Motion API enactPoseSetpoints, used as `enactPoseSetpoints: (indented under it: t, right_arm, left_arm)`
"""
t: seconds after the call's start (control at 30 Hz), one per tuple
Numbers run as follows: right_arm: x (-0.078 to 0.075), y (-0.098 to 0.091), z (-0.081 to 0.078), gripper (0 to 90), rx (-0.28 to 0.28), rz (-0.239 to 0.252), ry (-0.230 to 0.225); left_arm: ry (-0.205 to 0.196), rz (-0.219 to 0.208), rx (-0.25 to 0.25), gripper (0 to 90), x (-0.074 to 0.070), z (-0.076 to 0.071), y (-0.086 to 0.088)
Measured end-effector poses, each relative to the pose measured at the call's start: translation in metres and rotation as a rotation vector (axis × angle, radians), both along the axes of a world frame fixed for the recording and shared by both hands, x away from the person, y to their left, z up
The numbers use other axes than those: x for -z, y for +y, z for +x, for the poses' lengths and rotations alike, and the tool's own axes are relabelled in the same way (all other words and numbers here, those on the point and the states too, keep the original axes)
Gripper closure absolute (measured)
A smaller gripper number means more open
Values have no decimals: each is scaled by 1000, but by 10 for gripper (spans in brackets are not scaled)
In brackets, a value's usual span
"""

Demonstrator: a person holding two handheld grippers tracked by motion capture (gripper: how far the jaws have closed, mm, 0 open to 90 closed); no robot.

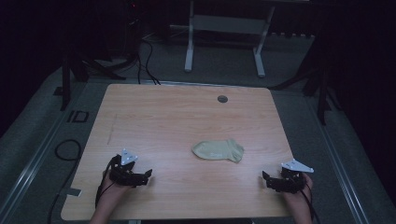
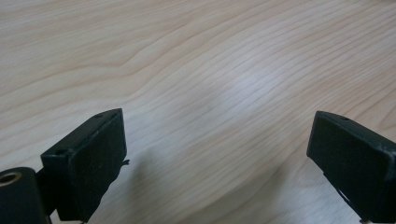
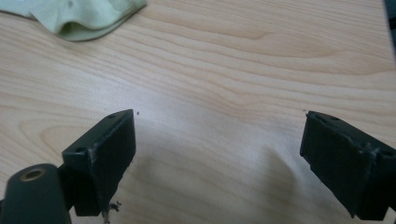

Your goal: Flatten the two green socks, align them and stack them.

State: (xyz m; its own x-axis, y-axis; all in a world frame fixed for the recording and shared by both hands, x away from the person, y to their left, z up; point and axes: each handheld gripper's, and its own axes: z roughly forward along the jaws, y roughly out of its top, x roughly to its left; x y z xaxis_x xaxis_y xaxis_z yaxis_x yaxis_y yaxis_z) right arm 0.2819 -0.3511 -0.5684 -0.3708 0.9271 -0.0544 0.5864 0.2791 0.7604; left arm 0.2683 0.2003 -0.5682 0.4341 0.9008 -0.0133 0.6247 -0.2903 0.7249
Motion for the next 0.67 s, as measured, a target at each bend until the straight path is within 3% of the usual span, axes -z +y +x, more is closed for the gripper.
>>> enactPoseSetpoints:
  t: [0.1,0.37,0.4,0.67]
  right_arm:
    - [0,1,-5,103,18,-17,-22]
    - [2,-1,-5,103,45,-28,-41]
    - [2,-1,-5,103,57,-52,-56]
    - [2,-5,-4,103,89,-42,-55]
  left_arm:
    - [-7,-28,-29,46,0,-9,9]
    - [-16,-33,-115,46,6,-28,28]
    - [-15,-29,-122,47,7,-31,30]
    - [-21,46,-142,46,12,-47,30]
